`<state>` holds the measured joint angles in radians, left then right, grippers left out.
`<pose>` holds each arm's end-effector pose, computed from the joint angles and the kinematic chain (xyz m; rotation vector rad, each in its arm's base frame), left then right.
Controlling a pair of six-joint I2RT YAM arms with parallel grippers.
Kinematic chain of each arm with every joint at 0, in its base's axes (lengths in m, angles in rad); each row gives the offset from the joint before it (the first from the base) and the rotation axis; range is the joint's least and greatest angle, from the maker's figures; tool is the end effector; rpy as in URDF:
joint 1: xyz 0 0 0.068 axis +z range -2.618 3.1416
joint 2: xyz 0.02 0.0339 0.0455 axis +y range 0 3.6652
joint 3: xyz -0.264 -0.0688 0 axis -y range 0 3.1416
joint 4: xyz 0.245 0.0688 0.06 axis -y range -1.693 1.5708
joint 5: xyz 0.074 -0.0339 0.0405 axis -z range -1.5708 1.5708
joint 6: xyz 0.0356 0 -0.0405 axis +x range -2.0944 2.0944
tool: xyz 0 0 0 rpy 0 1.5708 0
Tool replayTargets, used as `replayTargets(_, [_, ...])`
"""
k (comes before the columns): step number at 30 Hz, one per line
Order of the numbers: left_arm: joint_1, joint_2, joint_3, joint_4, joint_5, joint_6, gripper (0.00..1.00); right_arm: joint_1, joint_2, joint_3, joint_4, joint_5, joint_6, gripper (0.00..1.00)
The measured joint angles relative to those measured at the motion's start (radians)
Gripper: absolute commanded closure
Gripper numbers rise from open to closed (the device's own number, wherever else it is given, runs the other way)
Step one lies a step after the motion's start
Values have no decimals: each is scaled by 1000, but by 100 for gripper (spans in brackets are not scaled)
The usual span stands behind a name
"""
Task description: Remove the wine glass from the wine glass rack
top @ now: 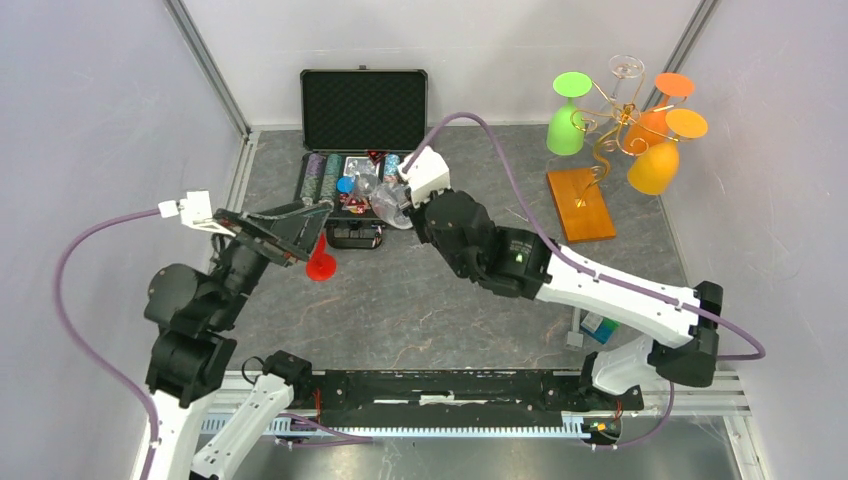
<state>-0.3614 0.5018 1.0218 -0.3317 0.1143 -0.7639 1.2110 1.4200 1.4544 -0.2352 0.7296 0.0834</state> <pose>0.0723 -0.0317 0.4348 -0.1925 1.4476 -1.0097 0.1355 0.2927 0.4228 -0.4470 1.6712 0.3103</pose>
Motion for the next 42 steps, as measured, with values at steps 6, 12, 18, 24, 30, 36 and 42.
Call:
replayTargets(6, [0, -4, 58, -119, -117, 240, 0, -83, 99, 147, -317, -225, 52, 100])
replayTargets(12, [0, -5, 60, -218, -261, 362, 0, -127, 227, 246, -534, -433, 70, 100])
replayTargets(18, [0, -34, 115, -330, -395, 433, 0, -161, 375, 286, -620, -538, 88, 100])
replayTargets(24, [0, -105, 117, -383, -428, 451, 0, -203, 509, 376, -644, -581, 135, 100])
replayTargets(30, [0, -116, 108, -401, -420, 452, 0, -209, 567, 453, -668, -594, 157, 100])
replayTargets(36, [0, -112, 44, -402, -365, 450, 2, -215, 571, 464, -692, -599, 171, 100])
replayTargets(42, [0, -81, -119, -352, -169, 384, 2, -223, 571, 495, -777, -598, 166, 98])
